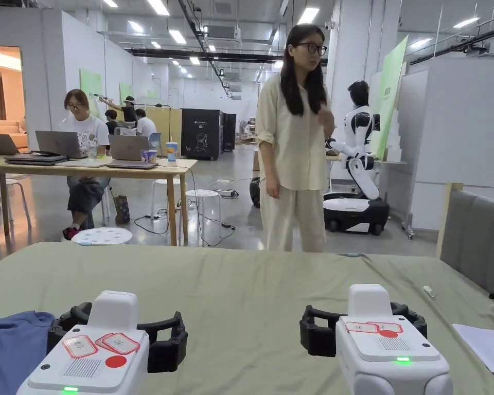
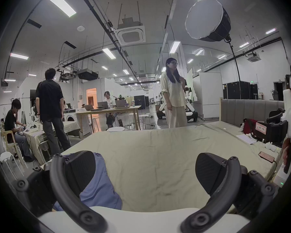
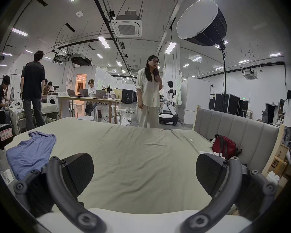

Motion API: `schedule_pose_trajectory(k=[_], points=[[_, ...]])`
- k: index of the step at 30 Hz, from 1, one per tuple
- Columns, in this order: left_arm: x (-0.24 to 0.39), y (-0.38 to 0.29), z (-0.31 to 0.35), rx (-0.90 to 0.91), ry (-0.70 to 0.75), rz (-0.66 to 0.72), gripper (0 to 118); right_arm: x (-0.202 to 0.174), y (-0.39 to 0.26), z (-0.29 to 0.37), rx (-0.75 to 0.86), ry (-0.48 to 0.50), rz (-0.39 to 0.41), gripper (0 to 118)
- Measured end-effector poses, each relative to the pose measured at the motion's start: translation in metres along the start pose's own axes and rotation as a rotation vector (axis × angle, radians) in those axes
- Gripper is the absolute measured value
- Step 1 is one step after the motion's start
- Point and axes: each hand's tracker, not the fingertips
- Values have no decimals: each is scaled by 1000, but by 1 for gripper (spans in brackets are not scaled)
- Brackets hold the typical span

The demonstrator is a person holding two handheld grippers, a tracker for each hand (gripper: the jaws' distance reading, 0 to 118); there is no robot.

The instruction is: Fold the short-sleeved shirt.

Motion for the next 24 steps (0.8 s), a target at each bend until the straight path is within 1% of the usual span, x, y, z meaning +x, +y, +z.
schedule_pose_trajectory(k=[13, 24], points=[[2, 0, 1, 0, 7, 9, 118, -1, 0, 4, -3, 5, -3, 118], [3, -2, 2, -8, -25, 18, 118, -1, -1, 4, -7, 12, -4, 118]])
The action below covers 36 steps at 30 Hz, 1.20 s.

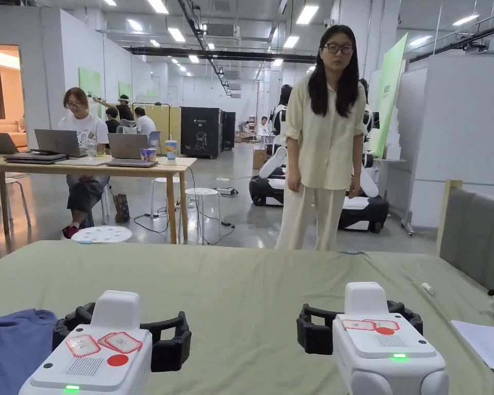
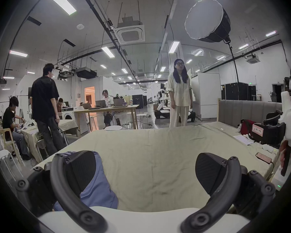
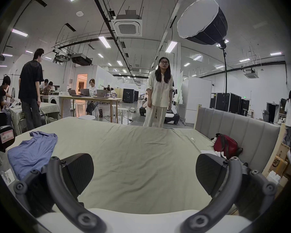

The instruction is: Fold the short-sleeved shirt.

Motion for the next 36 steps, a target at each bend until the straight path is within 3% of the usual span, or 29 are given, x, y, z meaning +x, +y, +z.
schedule_pose_trajectory(k=[36], points=[[1, 1, -3, 1, -1, -12, 118, -1, -1, 0, -5, -14, 20, 118]])
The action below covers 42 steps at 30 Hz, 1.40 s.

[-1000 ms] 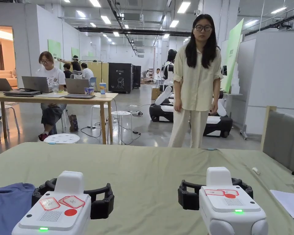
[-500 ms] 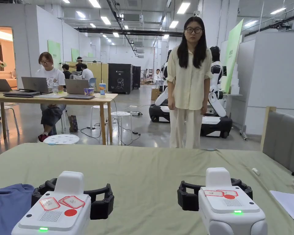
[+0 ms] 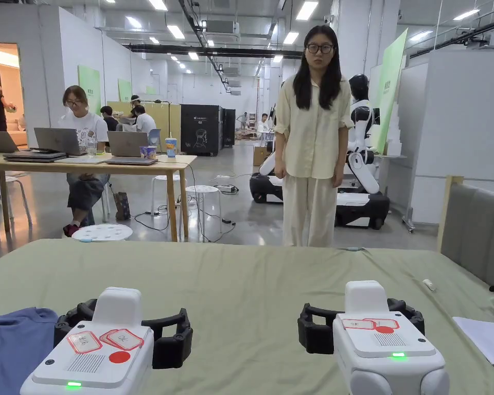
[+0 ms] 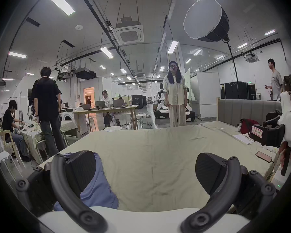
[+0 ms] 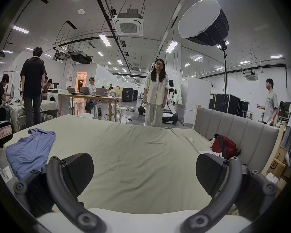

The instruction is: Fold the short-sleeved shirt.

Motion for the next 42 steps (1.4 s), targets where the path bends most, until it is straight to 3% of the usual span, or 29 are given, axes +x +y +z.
schedule_pose_trajectory(k=[23, 35, 40, 42], points=[[2, -1, 2, -3, 3, -12, 118, 1, -2, -2, 0, -1, -6, 118], [2, -1, 2, 5, 4, -17, 118, 1, -4, -2, 17, 2, -33, 118], [2, -2, 3, 6, -12, -7, 118, 6, -5, -2, 27, 12, -88, 118], [2, -2, 2, 9, -12, -11, 118, 4, -3, 0, 25, 8, -70, 118]])
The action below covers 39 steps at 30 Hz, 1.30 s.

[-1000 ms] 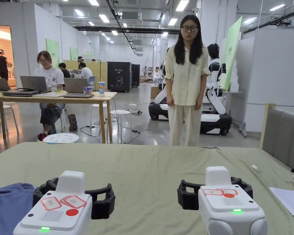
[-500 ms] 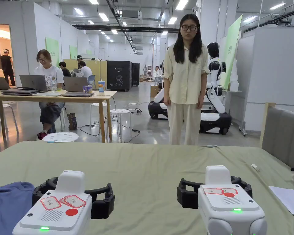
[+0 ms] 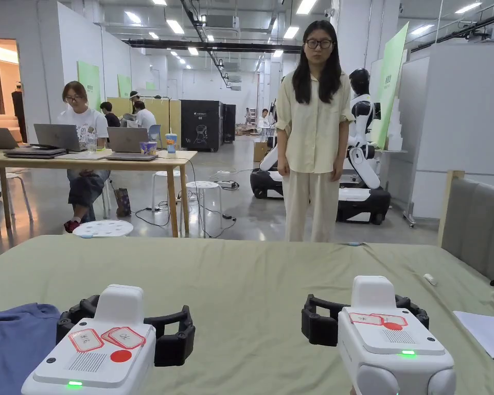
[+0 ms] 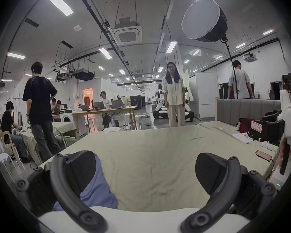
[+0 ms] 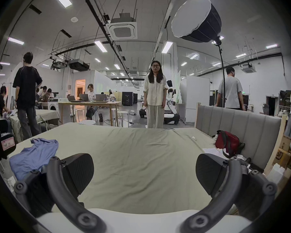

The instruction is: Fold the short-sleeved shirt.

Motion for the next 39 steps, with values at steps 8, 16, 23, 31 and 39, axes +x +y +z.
schedule_pose_trajectory(k=[8, 16, 23, 31, 39], points=[[2, 0, -1, 5, -32, -9, 60, -5, 4, 5, 1, -32, 67, 68], [7, -1, -1, -3, -49, -9, 0, 11, 1, 10, 11, -36, 47, 0], [-21, 0, 9, -6, 21, 4, 0, -24, 2, -2, 6, 28, 64, 0], [-112, -9, 40, -36, 257, 3, 0, -140, 9, -14, 12, 283, 85, 0], [-202, -22, 71, -91, 488, 28, 0, -256, 6, -22, -10, 543, 119, 0]])
